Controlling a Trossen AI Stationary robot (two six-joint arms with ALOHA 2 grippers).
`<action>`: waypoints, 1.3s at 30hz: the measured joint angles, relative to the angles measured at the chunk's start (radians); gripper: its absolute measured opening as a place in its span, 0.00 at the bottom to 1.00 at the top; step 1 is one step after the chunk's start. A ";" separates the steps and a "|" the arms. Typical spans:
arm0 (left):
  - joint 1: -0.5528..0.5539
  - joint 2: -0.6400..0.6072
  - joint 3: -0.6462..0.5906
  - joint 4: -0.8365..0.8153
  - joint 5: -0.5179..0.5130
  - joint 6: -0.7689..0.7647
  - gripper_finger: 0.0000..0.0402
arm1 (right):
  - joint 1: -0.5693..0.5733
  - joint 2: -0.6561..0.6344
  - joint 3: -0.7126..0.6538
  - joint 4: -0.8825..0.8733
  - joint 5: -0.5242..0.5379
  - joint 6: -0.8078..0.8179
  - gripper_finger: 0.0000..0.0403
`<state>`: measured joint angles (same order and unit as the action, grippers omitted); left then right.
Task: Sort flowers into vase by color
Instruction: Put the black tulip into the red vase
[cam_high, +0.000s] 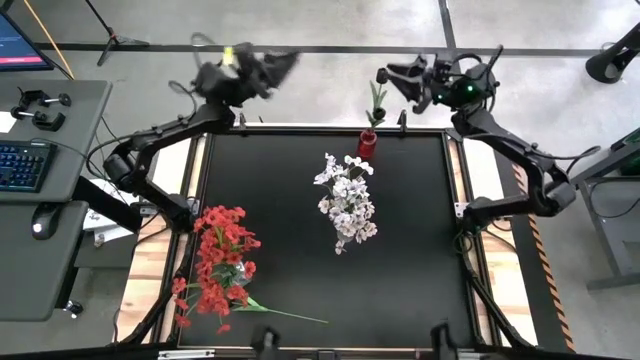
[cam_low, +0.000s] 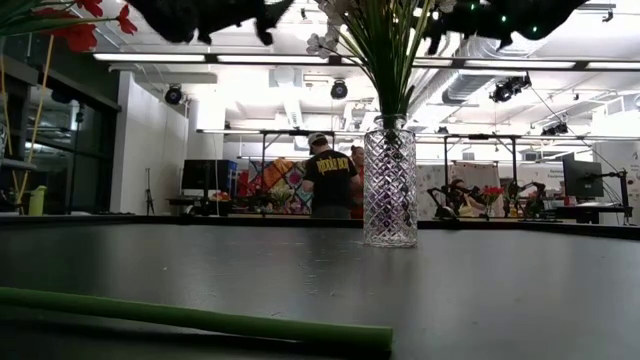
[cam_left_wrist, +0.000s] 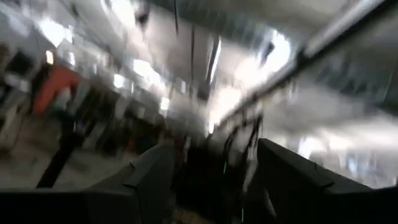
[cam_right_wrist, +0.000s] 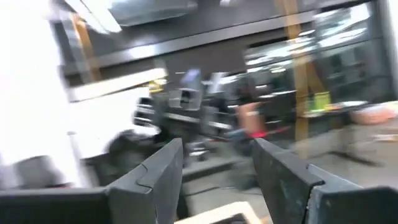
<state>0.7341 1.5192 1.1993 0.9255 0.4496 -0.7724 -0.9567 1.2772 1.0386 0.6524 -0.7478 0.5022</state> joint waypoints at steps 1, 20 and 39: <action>-0.022 0.000 0.030 -0.102 0.030 0.056 0.54 | 0.020 -0.007 0.000 0.008 -0.019 0.026 0.46; -0.319 -0.135 0.181 -0.671 0.419 0.409 0.54 | 0.452 -0.236 0.000 -0.068 0.041 0.052 0.46; -0.459 -0.195 0.181 -0.674 0.089 0.245 0.54 | 1.320 -0.167 0.000 -0.574 0.395 -0.004 0.46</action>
<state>0.2747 1.3243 1.3808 0.2515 0.5388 -0.5272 0.3635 1.1106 1.0386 0.0784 -0.3524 0.4977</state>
